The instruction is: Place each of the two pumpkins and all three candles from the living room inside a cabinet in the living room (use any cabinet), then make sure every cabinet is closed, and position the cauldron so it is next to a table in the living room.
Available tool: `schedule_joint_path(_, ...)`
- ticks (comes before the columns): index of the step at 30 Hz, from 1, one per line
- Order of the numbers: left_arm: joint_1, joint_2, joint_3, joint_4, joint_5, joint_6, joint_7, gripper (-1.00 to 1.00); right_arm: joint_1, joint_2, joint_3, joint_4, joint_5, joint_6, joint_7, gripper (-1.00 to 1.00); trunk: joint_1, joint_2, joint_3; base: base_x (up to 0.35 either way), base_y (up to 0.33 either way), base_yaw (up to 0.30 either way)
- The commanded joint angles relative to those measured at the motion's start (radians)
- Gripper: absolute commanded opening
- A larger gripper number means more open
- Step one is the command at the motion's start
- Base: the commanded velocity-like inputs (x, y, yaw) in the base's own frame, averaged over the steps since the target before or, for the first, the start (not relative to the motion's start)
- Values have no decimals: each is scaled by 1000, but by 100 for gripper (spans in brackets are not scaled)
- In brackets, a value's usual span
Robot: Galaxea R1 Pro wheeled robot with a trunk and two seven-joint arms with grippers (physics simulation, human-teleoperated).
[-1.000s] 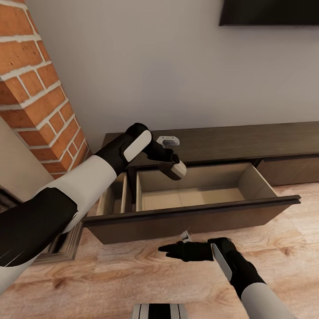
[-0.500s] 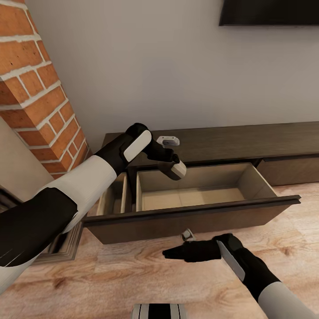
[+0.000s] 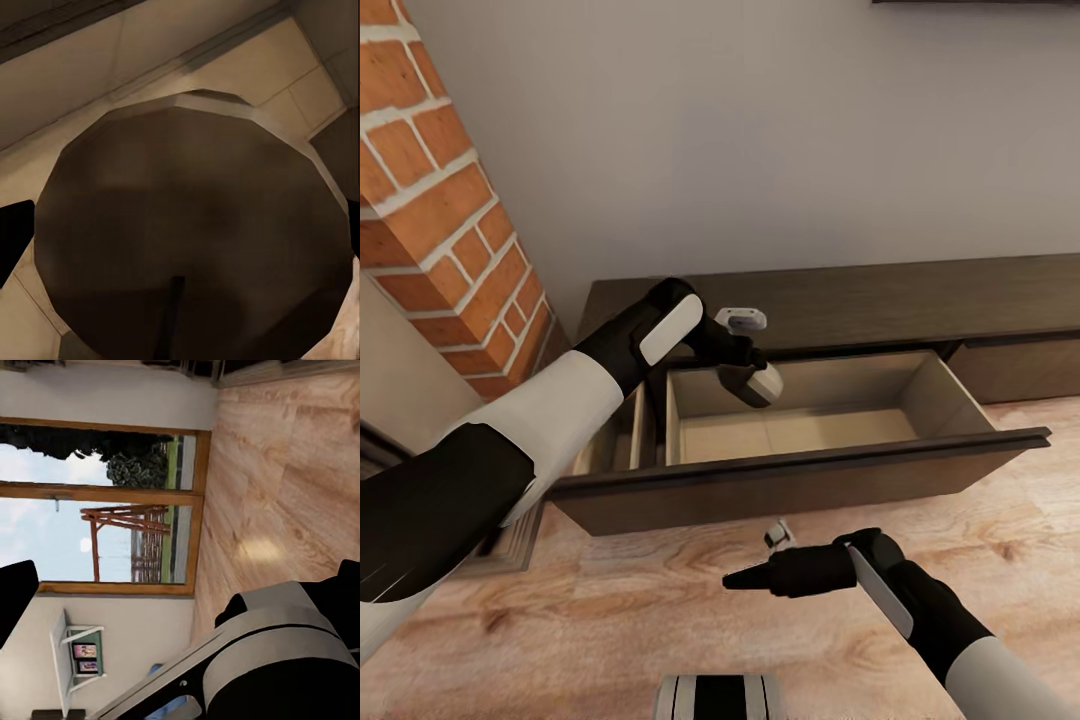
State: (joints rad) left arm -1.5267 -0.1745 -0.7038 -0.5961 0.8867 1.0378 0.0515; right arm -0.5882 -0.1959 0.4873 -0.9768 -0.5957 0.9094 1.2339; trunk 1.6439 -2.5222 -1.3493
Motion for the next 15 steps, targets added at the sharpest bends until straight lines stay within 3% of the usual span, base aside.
schedule_joint_path(1,-1,0,-2,-1,11,2,4,-100,-1,-2,10,-3,-6,6,-1,100,0,-1,-5,0,0,0)
schedule_joint_path(3,-1,0,-8,-12,30,3,3,-100,-1,-3,23,-6,-6,6,-2,100,1,-1,-12,0,0,0)
schedule_joint_path(5,-1,0,-37,-33,49,3,2,-100,-1,-3,27,-7,-6,6,-4,100,2,-2,-20,0,0,0)
schedule_joint_path(7,-1,0,-92,-64,88,4,0,-100,-1,-3,29,-8,-6,6,-6,100,3,-2,-28,0,0,0)
schedule_joint_path(8,-1,0,-123,-83,116,3,-1,-100,-1,-3,29,-8,-6,6,-7,100,3,-2,-32,0,0,0)
schedule_joint_path(9,-1,0,-231,-140,225,2,2,-100,-1,-3,30,-8,-6,6,-8,100,3,-2,-32,0,0,0)
schedule_joint_path(15,-1,0,-266,-163,258,2,5,-100,-1,-3,30,-8,-6,6,-11,100,3,-2,-32,0,0,0)
